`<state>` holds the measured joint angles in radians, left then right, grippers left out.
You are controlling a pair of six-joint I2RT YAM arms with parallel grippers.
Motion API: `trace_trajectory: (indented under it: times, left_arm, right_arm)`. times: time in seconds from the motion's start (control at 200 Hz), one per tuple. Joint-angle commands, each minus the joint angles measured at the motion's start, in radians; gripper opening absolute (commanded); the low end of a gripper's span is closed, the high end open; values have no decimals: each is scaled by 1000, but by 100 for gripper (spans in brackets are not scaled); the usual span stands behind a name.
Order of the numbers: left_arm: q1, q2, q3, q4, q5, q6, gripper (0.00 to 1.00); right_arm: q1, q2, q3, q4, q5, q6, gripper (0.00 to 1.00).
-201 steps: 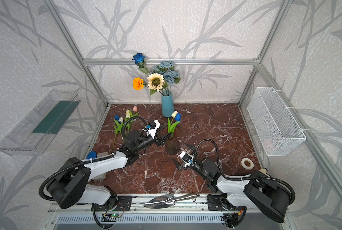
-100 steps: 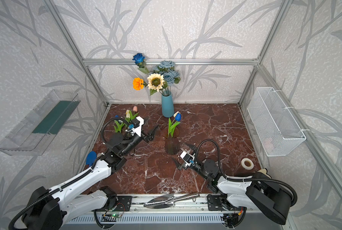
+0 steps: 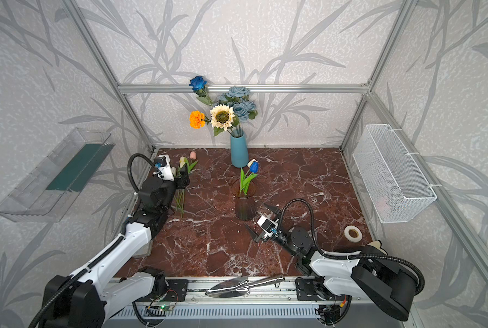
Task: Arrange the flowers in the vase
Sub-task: 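Move the left gripper back down to the tulip pile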
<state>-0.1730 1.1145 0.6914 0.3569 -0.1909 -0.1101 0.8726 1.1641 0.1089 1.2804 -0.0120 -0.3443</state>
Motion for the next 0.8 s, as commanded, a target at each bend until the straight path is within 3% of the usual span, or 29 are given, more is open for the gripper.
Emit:
trace_trajectory:
  times: [0.0, 0.14, 0.255, 0.55, 0.79]
  left_arm:
    - [49, 85, 95, -235, -60, -118, 75]
    - [89, 264, 254, -482, -40, -159, 70]
    - [104, 423, 408, -681, -13, -150, 42]
    - [140, 709, 687, -946, 28, -127, 36]
    - [146, 861, 809, -1090, 8, -133, 37]
  right_arm:
    - [5, -3, 8, 10, -14, 7, 99]
    - [5, 1, 14, -4, -20, 6, 99]
    - [5, 6, 14, -1, -19, 2, 99]
    - [5, 12, 14, -2, -19, -1, 99]
    - [5, 12, 13, -2, -17, -2, 99]
